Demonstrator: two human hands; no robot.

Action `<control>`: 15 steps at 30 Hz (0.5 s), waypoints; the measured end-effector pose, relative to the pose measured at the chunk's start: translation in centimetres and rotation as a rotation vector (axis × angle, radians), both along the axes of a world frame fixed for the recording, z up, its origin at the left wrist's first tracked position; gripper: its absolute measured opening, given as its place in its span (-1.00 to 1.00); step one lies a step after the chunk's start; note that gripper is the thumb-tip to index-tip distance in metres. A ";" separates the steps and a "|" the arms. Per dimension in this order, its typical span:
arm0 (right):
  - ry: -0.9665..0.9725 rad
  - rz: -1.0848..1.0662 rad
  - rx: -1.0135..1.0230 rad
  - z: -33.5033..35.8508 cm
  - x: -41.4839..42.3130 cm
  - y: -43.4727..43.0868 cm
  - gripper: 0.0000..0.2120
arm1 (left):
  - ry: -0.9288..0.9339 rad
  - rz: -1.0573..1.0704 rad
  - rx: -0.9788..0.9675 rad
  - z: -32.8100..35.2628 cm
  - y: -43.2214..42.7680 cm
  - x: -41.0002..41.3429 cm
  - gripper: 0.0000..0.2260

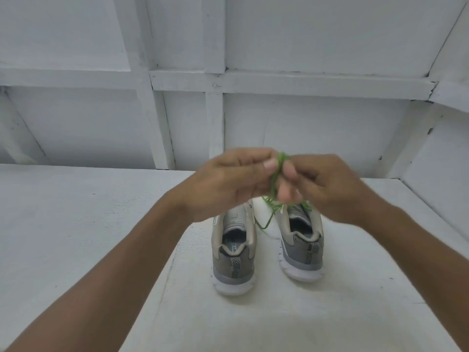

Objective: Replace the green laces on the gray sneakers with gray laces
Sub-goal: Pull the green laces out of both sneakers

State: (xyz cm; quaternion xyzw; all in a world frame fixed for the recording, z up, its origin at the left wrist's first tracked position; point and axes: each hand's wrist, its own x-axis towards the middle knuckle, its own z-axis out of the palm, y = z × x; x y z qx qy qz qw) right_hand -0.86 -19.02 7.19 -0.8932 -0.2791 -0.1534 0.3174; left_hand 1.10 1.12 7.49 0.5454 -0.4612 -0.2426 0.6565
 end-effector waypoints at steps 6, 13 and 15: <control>0.134 0.064 -0.204 -0.8 -1.4 0.9 -0.86 | -0.332 0.651 0.011 -0.1 -0.8 1.8 -0.76; 0.030 -0.071 -0.032 0.2 1.4 -1.0 -0.91 | -0.286 0.417 0.581 -1.8 -0.1 2.0 -0.72; 0.033 -0.095 0.027 -0.7 1.9 -0.6 -0.88 | 0.012 0.195 0.287 -1.6 -0.4 1.3 -0.71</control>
